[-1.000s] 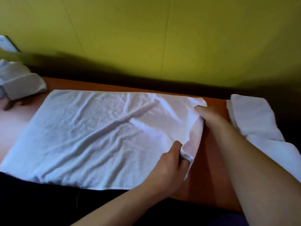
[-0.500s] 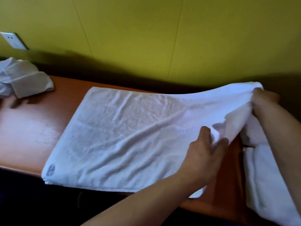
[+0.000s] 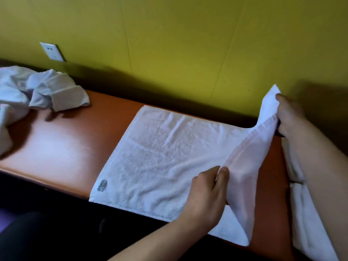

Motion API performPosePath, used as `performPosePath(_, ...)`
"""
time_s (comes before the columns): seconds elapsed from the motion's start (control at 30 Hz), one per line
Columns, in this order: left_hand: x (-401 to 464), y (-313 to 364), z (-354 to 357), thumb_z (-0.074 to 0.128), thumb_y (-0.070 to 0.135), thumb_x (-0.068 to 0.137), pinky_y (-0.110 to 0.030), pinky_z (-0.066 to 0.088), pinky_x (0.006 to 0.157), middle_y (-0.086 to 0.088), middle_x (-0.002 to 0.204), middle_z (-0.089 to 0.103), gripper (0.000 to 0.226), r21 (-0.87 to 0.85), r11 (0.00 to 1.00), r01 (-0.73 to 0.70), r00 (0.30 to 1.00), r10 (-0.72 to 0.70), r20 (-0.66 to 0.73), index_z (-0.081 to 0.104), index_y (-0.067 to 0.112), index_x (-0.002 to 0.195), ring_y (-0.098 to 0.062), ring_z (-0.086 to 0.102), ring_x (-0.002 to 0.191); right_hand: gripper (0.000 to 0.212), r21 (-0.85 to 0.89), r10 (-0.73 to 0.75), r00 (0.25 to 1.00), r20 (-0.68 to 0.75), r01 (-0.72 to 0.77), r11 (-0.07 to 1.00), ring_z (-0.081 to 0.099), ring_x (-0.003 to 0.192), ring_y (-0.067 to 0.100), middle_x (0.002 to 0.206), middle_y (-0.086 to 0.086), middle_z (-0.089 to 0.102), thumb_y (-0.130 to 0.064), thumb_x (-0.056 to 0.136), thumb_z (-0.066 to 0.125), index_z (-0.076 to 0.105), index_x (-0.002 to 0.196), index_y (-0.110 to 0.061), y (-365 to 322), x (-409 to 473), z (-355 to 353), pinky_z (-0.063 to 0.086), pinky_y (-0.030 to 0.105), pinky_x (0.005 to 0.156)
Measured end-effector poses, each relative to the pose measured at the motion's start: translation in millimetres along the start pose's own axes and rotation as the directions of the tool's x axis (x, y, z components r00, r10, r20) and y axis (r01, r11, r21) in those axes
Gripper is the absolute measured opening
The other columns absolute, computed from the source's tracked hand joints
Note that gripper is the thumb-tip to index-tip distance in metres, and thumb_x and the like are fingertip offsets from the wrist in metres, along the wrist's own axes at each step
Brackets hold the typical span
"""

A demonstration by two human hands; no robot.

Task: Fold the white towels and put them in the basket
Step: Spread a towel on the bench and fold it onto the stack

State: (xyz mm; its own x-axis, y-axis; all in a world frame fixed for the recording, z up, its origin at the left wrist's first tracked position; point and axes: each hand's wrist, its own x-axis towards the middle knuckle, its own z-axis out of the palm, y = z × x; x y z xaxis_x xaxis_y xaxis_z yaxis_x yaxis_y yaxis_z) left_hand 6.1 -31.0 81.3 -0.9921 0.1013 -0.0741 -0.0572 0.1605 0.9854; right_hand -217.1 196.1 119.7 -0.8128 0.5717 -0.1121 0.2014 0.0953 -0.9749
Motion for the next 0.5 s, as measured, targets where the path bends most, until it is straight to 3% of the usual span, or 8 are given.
performPosePath(0.17, -7.6, -11.9, -64.8, 0.044, 0.031, 0.105, -0.048, 0.061, 0.066, -0.002, 0.064, 0.062, 0.037, -0.081, 0.994, 0.072, 0.99, -0.082, -0.117, 0.058, 0.005, 0.083, -0.021, 0.073, 0.062, 0.035, -0.003, 0.044, 0.993, 0.111, -0.043, 0.999, 0.063, 0.089, 0.023, 0.117, 0.007, 0.064, -0.032, 0.095, 0.054, 0.061, 0.125, -0.016, -15.0, -33.3, 81.8, 0.05, 0.031, 0.068)
performPosePath(0.23, -12.1, -14.9, -89.8, 0.045, 0.025, 0.105, -0.048, 0.061, 0.069, -0.006, 0.068, 0.069, 0.026, -0.087, 0.99, 0.108, 0.982, -0.119, -0.146, 0.064, 0.013, 0.092, -0.022, 0.074, 0.06, 0.019, -0.031, 0.024, 0.991, 0.132, -0.02, 0.999, 0.058, 0.063, 0.02, 0.09, 0.011, 0.063, -0.027, 0.095, 0.051, 0.064, 0.105, -0.018, -15.3, -49.5, 115.8, 0.044, 0.024, 0.051)
performPosePath(0.3, -16.3, -17.8, -113.7, 0.045, 0.023, 0.105, -0.047, 0.061, 0.07, -0.008, 0.07, 0.072, 0.023, -0.089, 0.988, 0.125, 0.976, -0.139, -0.17, 0.065, 0.017, 0.096, -0.023, 0.074, 0.06, 0.019, -0.054, 0.003, 0.989, 0.145, 0.005, 0.999, 0.042, 0.043, 0.017, 0.068, 0.009, 0.046, -0.023, 0.096, 0.046, 0.057, 0.083, -0.016, -14.4, -61.8, 148.4, 0.031, 0.016, 0.04)
performPosePath(0.4, -23.4, -25.2, -145.9, 0.045, 0.019, 0.105, -0.043, 0.06, 0.068, -0.009, 0.072, 0.072, 0.022, -0.102, 0.986, 0.129, 0.966, -0.149, -0.213, 0.065, 0.017, 0.096, -0.024, 0.074, 0.06, 0.021, -0.103, -0.02, 0.983, 0.185, 0.04, 0.994, 0.034, 0.048, 0.019, 0.065, 0.008, 0.042, -0.023, 0.099, 0.043, 0.057, 0.088, -0.012, -16.3, -84.1, 191.7, 0.025, 0.013, 0.036)
performPosePath(0.5, -32.2, -33.5, -176.1, 0.044, 0.018, 0.106, -0.032, 0.057, 0.065, -0.01, 0.076, 0.073, 0.023, -0.102, 0.985, 0.142, 0.954, -0.164, -0.251, 0.066, 0.017, 0.098, -0.023, 0.074, 0.06, 0.02, -0.122, -0.034, 0.97, 0.24, 0.065, 0.99, 0.036, 0.051, 0.02, 0.066, 0.007, 0.044, -0.023, 0.099, 0.041, 0.058, 0.093, -0.015, -17.4, -103.4, 231.5, 0.033, 0.02, 0.04)
